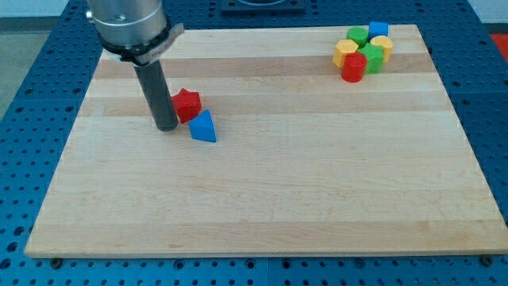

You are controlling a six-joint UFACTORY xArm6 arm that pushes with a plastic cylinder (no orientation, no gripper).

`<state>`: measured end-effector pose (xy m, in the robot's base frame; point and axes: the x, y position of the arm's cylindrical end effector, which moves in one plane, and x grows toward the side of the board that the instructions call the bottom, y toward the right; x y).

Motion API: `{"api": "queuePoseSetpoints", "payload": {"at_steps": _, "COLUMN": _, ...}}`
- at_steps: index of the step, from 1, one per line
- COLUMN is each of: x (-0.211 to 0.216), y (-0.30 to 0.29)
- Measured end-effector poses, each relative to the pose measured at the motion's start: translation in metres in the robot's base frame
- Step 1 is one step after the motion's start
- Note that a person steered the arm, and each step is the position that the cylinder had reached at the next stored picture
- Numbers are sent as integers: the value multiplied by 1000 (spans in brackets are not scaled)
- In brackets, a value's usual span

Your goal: Push the red star above the blue triangle

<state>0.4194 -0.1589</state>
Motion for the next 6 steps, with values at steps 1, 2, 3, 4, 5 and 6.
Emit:
{"api": "queuePoseSetpoints", "payload": {"at_steps": 1, "x": -20, "y": -7}}
{"api": "queuePoseSetpoints", "payload": {"at_steps": 2, "x": -34, "y": -2}}
{"api": "queuePoseSetpoints", "payload": {"at_steps": 3, "x": -36, "y": 21}}
{"api": "queuePoseSetpoints", "payload": {"at_steps": 4, "x": -36, "y": 52}}
{"api": "queuePoseSetpoints", "payload": {"at_steps": 5, "x": -33, "y": 81}}
{"api": "queuePoseSetpoints", "payload": {"at_steps": 6, "x": -22, "y": 105}}
